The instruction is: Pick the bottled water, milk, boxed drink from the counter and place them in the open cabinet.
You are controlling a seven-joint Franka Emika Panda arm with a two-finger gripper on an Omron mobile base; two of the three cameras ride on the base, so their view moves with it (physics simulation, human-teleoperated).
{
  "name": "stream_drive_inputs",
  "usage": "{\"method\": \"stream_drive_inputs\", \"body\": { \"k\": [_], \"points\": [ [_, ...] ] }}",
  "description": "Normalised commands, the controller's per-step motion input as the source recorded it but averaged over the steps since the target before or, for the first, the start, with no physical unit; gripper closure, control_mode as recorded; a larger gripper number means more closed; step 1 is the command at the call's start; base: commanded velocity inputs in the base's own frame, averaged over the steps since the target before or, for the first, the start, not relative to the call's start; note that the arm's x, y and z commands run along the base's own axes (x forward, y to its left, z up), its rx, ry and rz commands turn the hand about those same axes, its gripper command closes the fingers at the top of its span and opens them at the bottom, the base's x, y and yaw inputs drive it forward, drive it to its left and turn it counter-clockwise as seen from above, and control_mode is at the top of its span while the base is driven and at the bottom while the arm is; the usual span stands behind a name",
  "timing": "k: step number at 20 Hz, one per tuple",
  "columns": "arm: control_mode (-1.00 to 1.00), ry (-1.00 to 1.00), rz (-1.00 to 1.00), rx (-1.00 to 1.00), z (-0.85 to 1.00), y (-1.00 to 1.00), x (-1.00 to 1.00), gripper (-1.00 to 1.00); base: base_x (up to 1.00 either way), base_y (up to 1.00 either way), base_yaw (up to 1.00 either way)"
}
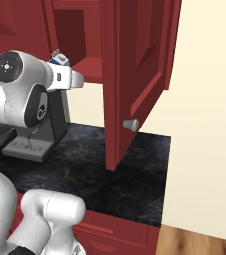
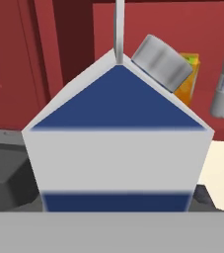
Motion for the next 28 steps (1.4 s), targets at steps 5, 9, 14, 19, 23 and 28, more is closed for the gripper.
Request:
{"method": "stream_drive_inputs", "body": {
  "k": [5, 9, 14, 19, 23, 28],
  "points": [
    [-1.0, 0.0, 0.0, 0.0, 0.09, -0.03, 0.18, 1.0, 0.0, 0.0, 0.0],
    [-1.0, 0.0, 0.0, 0.0, 0.13, -0.06, 0.26, 1.0, 0.0, 0.0, 0.0],
    [-1.0, 0.0, 0.0, 0.0, 0.05, -0.08, 0.31, 1.0, 0.0, 0.0, 0.0],
    [-1.0, 0.0, 0.0, 0.0, 0.0, -0.03, 0.41, 1.0, 0.0, 0.0, 0.0],
    [-1.0, 0.0, 0.0, 0.0, 0.0, 0.0, 0.41, 1.0, 0.0, 0.0, 0.0],
    [-1.0, 0.0, 0.0, 0.0, -0.01, 0.0, 0.4, 1.0, 0.0, 0.0, 0.0]
  ]
}}
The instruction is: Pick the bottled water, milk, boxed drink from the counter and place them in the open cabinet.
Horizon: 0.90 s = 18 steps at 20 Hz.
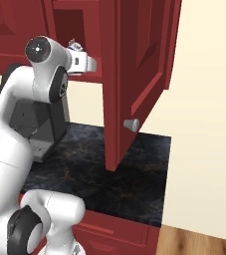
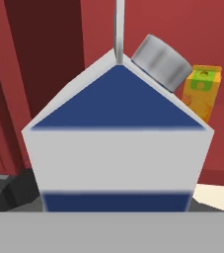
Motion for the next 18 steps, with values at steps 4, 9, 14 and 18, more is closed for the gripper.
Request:
{"method": "stream_drive_inputs", "body": {
  "k": [4, 9, 14, 18],
  "points": [
    [-1.0, 0.0, 0.0, 0.0, -0.12, 0.0, 0.26, 1.0, 0.0, 0.0, 0.0],
    [-1.0, 0.0, 0.0, 0.0, -0.19, 0.0, 0.24, 1.0, 0.0, 0.0, 0.0],
    [-1.0, 0.0, 0.0, 0.0, -0.15, 0.0, 0.24, 1.0, 0.0, 0.0, 0.0],
    [-1.0, 0.0, 0.0, 0.0, -0.05, 0.0, 0.3, 1.0, 0.0, 0.0, 0.0]
  ]
}}
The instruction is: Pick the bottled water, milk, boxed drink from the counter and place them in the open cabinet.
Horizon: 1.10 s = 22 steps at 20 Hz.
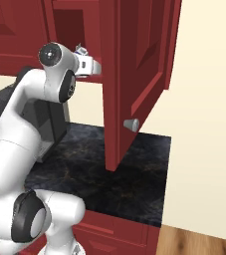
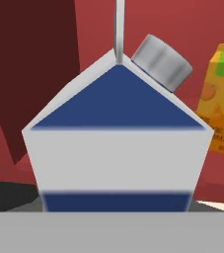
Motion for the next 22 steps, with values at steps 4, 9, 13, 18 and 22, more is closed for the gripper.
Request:
{"method": "stream_drive_inputs", "body": {
  "k": [4, 9, 13, 18, 22],
  "points": [
    [-1.0, 0.0, 0.0, 0.0, 0.0, 0.0, 0.31, 1.0, 0.0, 0.0, 0.0],
    [-1.0, 0.0, 0.0, 0.0, -0.06, 0.0, 0.34, 1.0, 0.0, 0.0, 0.0],
    [-1.0, 0.0, 0.0, 0.0, -0.11, 0.0, 0.32, 1.0, 0.0, 0.0, 0.0],
    [-1.0, 0.0, 0.0, 0.0, -0.07, -0.01, 0.32, 1.0, 0.0, 0.0, 0.0],
    [-1.0, 0.0, 0.0, 0.0, -0.03, -0.06, 0.3, 1.0, 0.0, 0.0, 0.0]
  ]
}}
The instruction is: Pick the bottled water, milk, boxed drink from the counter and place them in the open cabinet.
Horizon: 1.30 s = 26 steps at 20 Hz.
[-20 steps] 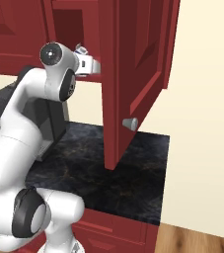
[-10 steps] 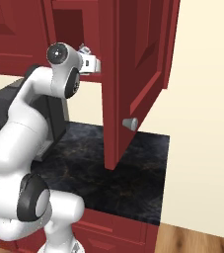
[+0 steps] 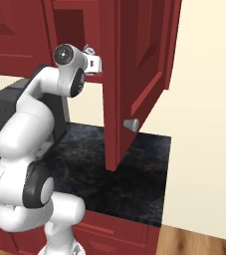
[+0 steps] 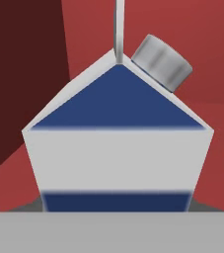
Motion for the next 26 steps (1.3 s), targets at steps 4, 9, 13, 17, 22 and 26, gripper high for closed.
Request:
{"method": "stream_drive_inputs", "body": {
  "k": [4, 9, 13, 17, 22, 26],
  "points": [
    [-1.0, 0.0, 0.0, 0.0, -0.06, -0.08, 0.32, 1.0, 0.0, 0.0, 0.0],
    [-1.0, 0.0, 0.0, 0.0, -0.08, -0.06, 0.29, 1.0, 0.0, 0.0, 0.0],
    [-1.0, 0.0, 0.0, 0.0, -0.04, -0.08, 0.26, 1.0, 0.0, 0.0, 0.0],
    [-1.0, 0.0, 0.0, 0.0, -0.03, -0.07, 0.24, 1.0, 0.0, 0.0, 0.0],
    [-1.0, 0.0, 0.0, 0.0, -0.1, -0.02, 0.22, 1.0, 0.0, 0.0, 0.0],
    [-1.0, 0.0, 0.0, 0.0, -0.16, -0.01, 0.17, 1.0, 0.0, 0.0, 0.0]
  ]
}}
